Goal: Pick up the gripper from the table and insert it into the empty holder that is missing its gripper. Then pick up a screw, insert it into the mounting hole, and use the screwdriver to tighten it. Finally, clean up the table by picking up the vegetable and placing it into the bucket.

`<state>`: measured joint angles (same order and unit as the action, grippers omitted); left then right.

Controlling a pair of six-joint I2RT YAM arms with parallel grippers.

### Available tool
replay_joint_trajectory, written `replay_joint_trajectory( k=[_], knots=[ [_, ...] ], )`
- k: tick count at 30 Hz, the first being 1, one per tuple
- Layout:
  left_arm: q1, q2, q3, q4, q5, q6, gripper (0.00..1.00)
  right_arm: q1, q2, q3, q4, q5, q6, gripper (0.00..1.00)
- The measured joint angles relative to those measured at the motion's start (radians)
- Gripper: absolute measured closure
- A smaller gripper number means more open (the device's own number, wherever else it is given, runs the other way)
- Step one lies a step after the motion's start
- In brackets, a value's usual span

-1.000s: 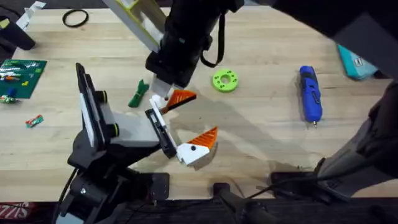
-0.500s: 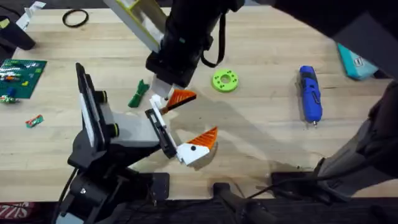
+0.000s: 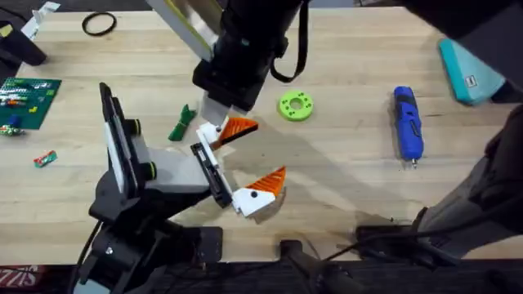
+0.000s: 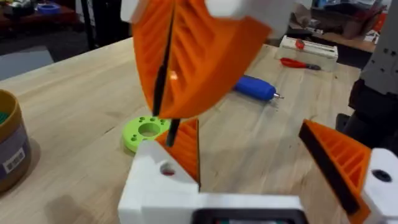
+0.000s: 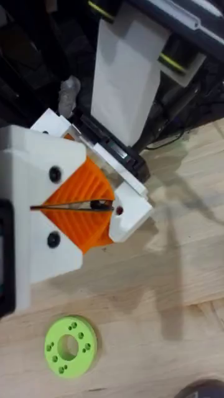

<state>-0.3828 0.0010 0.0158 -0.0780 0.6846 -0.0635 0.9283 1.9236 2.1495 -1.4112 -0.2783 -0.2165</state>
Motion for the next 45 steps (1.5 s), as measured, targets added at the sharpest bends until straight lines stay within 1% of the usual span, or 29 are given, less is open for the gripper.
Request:
replay_joint_trajectory(
  k=[22, 45],
  knots=[
    [0.000, 0.000, 0.000, 0.000, 0.000, 0.000, 0.014, 0.000, 0.002, 0.000, -0.008, 0.000, 0.000, 0.996],
    [0.000, 0.000, 0.000, 0.000, 0.000, 0.000, 0.014, 0.000, 0.042, 0.000, -0.010, 0.000, 0.003, 0.996]
  ],
)
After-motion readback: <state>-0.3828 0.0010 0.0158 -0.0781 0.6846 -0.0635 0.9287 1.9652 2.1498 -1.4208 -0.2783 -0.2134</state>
